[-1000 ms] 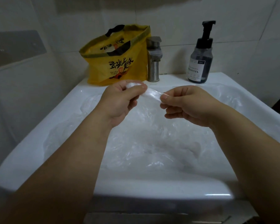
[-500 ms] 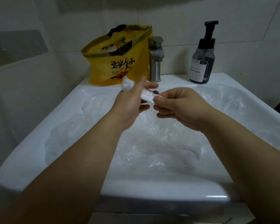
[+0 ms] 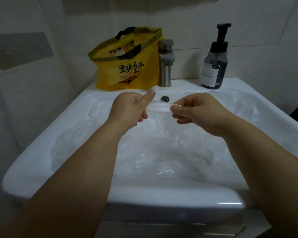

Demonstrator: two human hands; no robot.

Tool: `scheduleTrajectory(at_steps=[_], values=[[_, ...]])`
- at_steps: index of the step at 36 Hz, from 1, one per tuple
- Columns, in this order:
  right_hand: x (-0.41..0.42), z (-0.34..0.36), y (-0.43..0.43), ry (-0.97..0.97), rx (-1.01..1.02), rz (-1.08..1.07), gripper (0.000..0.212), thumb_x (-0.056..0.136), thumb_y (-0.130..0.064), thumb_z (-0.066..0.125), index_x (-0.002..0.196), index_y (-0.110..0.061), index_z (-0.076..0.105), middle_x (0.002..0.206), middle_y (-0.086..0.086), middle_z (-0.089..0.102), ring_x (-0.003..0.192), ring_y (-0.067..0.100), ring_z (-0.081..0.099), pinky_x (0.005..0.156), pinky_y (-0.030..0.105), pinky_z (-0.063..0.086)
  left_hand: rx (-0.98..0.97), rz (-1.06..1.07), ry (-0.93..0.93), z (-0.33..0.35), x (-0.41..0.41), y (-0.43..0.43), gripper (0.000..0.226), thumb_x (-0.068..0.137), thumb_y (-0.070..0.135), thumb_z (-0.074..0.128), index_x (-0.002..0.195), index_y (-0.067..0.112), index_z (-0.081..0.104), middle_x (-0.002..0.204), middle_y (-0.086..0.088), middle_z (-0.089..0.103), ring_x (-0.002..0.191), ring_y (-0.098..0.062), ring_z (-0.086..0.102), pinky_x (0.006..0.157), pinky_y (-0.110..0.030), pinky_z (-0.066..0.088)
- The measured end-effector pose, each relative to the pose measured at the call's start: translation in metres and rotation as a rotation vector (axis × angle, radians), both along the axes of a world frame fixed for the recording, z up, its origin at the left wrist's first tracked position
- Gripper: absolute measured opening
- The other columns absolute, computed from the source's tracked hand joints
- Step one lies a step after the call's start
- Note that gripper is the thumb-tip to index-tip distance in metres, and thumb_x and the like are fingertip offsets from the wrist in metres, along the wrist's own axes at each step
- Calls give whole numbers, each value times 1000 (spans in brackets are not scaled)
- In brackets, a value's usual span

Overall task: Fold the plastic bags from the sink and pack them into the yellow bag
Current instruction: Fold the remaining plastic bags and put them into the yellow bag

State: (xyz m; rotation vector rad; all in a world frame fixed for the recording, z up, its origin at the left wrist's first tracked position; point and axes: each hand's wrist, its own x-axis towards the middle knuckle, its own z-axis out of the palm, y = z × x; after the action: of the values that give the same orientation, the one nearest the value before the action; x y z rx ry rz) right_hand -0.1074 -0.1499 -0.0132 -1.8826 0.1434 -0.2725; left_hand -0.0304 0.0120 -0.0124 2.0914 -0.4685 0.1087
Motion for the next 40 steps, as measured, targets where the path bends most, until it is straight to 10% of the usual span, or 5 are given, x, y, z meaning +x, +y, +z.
scheduleTrajectory(at_steps=[8,15,23,31,40], values=[[1,8,-14,-10,32,-70,6,89,-17,65,86,-14,68,82,6,68,81,17,65,79,30,58,-183,-218,163,9,-2,0,30,102,28,45,78,17,60,71,2,59,61,-9,52,62,-22,50],[25,61,-8,-133,-38,-48,10,92,-16,61,95,-9,67,82,6,66,75,15,62,75,27,57,-305,-89,16,57,20,-3,20,98,20,56,81,19,66,67,3,65,51,2,58,53,-12,49],[69,101,-3,-223,51,-73,25,96,-28,57,108,-7,63,89,12,58,78,23,53,70,34,51,-413,195,-190,111,76,11,23,89,29,69,66,28,68,54,9,65,59,-9,62,71,-31,57],[105,115,-21,-223,-47,-106,16,94,-25,58,95,-11,67,83,6,62,69,14,57,57,20,52,-173,365,-320,137,122,-10,24,92,31,64,108,15,74,96,0,69,82,-10,57,76,-21,41],[136,109,-31,-232,-94,-121,23,94,-24,58,90,-3,67,79,8,62,69,16,54,67,30,50,364,199,-57,127,160,-44,25,94,25,62,109,8,72,107,-9,70,93,-24,64,80,-31,51]])
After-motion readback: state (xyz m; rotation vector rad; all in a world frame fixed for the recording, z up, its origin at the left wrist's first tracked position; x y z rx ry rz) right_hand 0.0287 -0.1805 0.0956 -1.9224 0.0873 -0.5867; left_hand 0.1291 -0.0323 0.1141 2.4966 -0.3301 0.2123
